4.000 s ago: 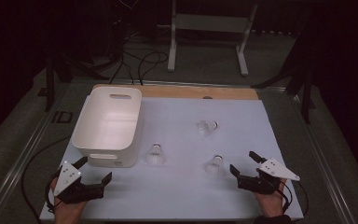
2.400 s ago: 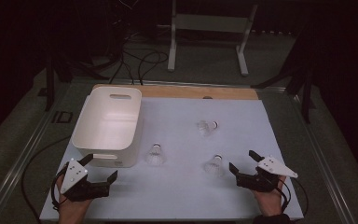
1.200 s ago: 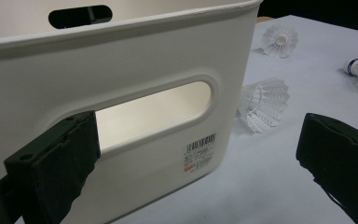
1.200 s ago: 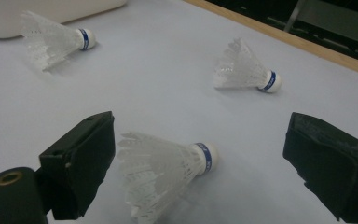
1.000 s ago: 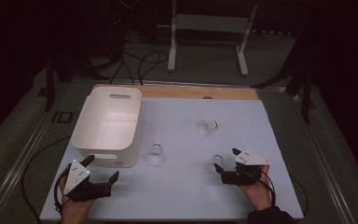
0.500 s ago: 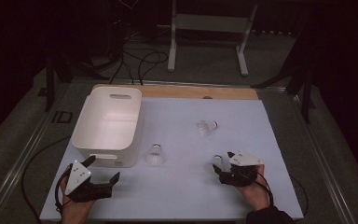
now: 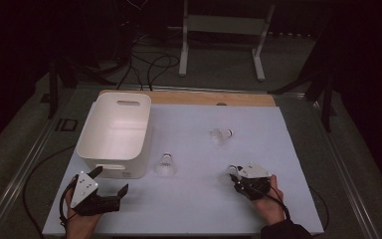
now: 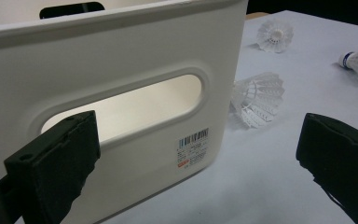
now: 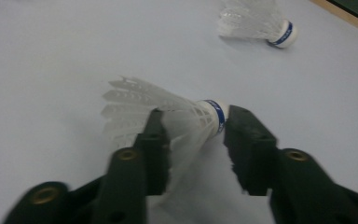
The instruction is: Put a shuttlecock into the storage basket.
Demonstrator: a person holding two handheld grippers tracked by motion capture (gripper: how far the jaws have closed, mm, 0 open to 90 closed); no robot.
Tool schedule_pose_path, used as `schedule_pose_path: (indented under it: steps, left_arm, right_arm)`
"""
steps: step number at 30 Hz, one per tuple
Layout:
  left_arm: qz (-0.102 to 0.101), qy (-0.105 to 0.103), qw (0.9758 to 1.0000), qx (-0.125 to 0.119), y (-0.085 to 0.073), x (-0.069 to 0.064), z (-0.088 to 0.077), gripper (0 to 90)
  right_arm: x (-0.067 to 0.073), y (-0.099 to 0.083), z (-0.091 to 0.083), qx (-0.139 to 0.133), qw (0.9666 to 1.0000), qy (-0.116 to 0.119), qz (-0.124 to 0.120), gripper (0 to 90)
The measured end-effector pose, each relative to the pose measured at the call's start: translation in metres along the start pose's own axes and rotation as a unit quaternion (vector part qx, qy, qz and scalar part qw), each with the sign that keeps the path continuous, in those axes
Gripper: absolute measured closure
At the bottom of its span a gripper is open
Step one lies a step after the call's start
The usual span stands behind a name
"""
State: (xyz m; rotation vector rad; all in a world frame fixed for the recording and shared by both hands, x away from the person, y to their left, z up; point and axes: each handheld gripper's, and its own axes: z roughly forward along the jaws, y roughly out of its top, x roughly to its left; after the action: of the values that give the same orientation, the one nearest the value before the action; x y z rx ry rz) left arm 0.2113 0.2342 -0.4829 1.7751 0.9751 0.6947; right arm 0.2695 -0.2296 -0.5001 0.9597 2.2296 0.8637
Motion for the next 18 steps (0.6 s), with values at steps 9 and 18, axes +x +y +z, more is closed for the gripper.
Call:
schedule_pose_path:
  steps: [9, 18]
  left_arm:
    - [0.003, 0.001, 1.0, 0.003, -0.0004, -0.0006, 0.0007, 0.3]
    - [-0.001, 0.002, 1.0, 0.0, -0.0007, -0.0001, 0.0009, 0.3]
  right_arm:
    - [-0.0065, -0.0002, -0.0004, 0.0, 0.9995, -0.007, 0.032, 83.4]
    - [-0.0087, 0.0012, -0.004, -0.007, 0.9987, -0.001, 0.051, 88.8]
